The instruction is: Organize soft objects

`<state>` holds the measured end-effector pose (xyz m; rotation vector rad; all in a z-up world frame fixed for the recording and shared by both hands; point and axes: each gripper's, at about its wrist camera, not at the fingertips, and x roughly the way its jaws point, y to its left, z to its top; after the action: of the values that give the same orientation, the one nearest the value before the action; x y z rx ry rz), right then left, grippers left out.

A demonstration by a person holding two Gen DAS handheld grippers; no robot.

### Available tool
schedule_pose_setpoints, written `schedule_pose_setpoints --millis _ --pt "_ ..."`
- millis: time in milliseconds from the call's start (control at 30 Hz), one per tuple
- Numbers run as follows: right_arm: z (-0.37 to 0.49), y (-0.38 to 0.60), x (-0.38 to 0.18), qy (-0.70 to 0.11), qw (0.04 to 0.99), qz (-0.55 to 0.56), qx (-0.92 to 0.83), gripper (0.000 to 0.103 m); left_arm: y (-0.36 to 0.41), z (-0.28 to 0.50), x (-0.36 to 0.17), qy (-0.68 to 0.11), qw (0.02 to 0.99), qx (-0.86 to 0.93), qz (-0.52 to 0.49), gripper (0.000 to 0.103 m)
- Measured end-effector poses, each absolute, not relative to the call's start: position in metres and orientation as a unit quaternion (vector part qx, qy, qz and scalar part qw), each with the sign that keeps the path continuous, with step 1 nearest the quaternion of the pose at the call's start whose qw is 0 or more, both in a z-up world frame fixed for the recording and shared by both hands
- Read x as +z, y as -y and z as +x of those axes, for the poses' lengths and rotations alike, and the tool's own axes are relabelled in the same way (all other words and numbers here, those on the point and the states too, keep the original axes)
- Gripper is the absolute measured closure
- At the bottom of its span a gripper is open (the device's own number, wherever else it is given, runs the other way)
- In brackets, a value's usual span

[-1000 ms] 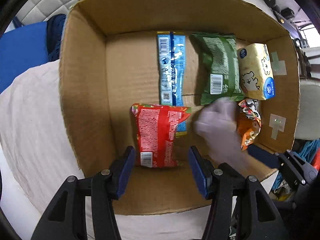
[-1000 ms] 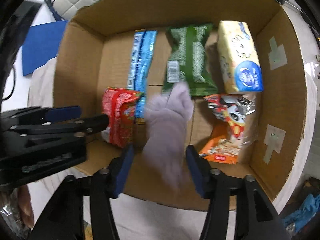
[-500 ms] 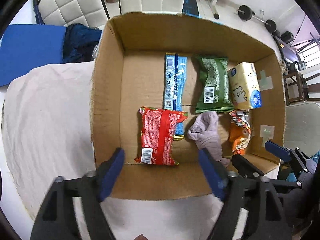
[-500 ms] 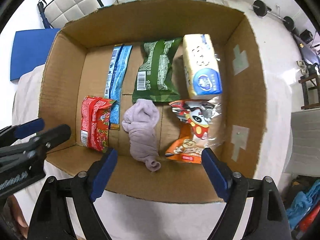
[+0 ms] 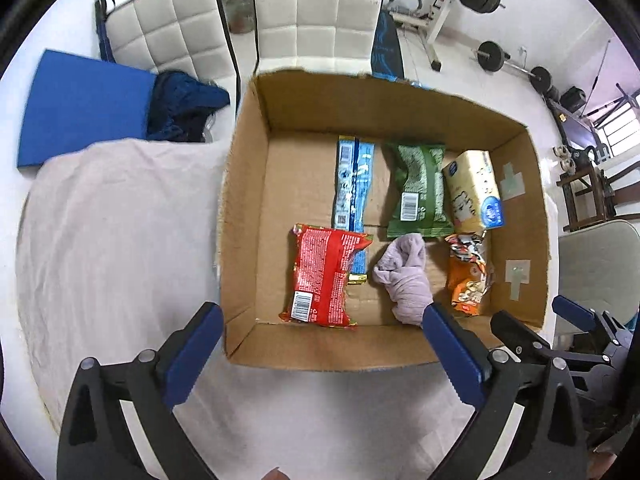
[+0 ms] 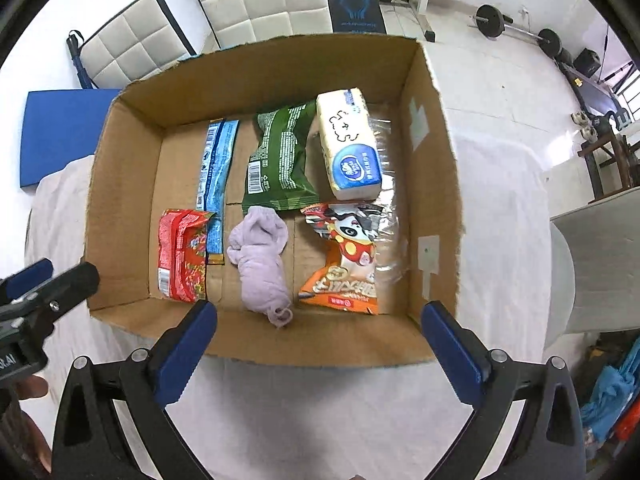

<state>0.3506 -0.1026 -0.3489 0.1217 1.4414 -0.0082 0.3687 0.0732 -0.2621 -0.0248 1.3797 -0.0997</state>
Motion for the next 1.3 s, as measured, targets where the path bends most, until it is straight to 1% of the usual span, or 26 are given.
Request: schedule_pose_setpoints --millis 200,333,533,733,867,1000,1167,1300 --pt "0.323 0.110 -0.315 -0.633 0.771 0.067 -0.003 0.000 -0.070 0.341 -0.228 -0.605 0.795 -0.044 0.001 0.001" --pt "0.298 0.118 -0.284 -0.609 0.789 0.073 -0.007 0.000 -0.069 0.309 -0.190 -0.568 0.822 -0.044 -0.004 0.001" --pt "0.241 0.122 -0.217 -0.561 0.824 0.082 -0.005 0.000 -0.069 0.250 -0.120 -0.510 0.858 -0.059 -0.028 0.001" --pt "0.183 0.121 -0.152 -0.524 0.848 0.084 0.004 0.000 -0.074 0.202 -0.065 -0.474 0.878 -0.060 -0.033 0.001" --pt "0.150 0.120 -0.117 -0.506 0.858 0.083 0.012 0.000 -0.073 0.176 -0.043 -0.471 0.880 -0.059 -0.019 0.001" --pt "0.121 0.119 -0.085 -0.485 0.871 0.075 0.011 0.000 -0.080 0.153 -0.024 -0.459 0.886 -0.055 -0.032 0.001" --pt "0.099 0.120 -0.059 -0.471 0.878 0.082 0.012 0.000 -0.088 0.136 -0.005 -0.450 0.891 -0.049 -0.034 0.001" --pt "0.083 0.120 -0.044 -0.467 0.881 0.081 0.014 0.000 -0.090 0.126 0.000 -0.448 0.892 -0.050 -0.040 0.001"
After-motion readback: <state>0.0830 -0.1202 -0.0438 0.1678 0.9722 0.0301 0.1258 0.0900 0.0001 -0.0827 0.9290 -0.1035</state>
